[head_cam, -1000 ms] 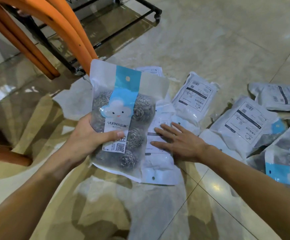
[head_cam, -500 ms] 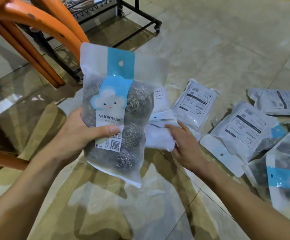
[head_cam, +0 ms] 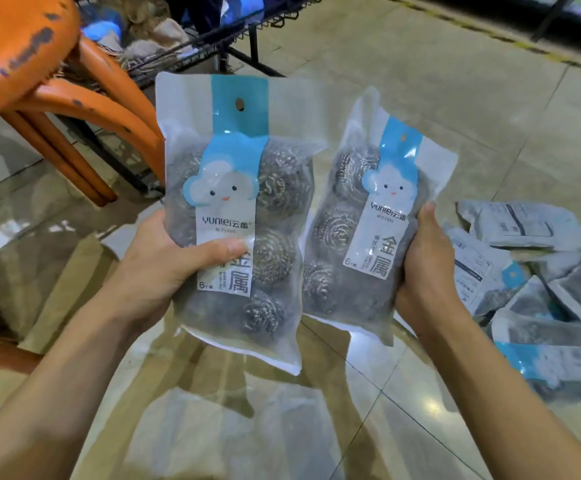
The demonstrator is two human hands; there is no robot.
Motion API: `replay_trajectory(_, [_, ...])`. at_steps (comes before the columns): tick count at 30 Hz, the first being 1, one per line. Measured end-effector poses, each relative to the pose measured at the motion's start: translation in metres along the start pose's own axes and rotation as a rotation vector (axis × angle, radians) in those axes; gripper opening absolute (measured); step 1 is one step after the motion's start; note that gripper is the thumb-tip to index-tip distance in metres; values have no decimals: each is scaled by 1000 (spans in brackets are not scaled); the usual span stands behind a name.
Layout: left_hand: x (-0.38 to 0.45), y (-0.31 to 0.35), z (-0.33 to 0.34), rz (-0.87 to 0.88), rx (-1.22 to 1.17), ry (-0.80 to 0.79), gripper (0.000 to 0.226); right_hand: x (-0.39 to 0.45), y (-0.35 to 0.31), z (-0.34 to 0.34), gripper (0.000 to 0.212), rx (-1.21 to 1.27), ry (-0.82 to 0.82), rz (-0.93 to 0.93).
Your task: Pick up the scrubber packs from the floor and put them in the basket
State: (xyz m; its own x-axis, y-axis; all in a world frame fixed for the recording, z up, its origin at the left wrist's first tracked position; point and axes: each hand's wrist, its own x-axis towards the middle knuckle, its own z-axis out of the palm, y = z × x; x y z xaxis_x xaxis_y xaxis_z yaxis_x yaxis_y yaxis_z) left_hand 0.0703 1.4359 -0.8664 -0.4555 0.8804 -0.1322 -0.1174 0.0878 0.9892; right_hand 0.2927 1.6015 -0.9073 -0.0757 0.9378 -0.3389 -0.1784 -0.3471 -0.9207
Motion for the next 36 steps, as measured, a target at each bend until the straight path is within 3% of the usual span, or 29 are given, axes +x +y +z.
replay_trajectory(5, [-20,55,18,-104,19,9,45,-35,-65,-14,42,-79,38,83])
replay_trajectory(8, [-41,112,29,-176,32,-4,43,-73,-127,-18,61,-101,-16,185])
replay_trajectory(11, [-64,191,39,-235,36,-13,51,-116,-206,-21,65,-57,-85,302])
replay_trajectory(14, [-85,294,57,-267,77,1,39,-166,-306,-22,66,-56,-123,363])
replay_trajectory(21, [-113,571,122,-165,80,23,35,-269,-566,-21,51,-163,-69,187])
replay_trajectory(25, [-128,686,159,-61,140,-34,42,-309,-685,-18,40,-181,-9,38])
replay_trajectory(29, [-143,756,192,31,127,-72,27,-341,-771,-20,32,-135,33,-87])
replay_trajectory(36, [-160,810,227,151,92,-113,37,-382,-837,-36,30,-100,81,-214])
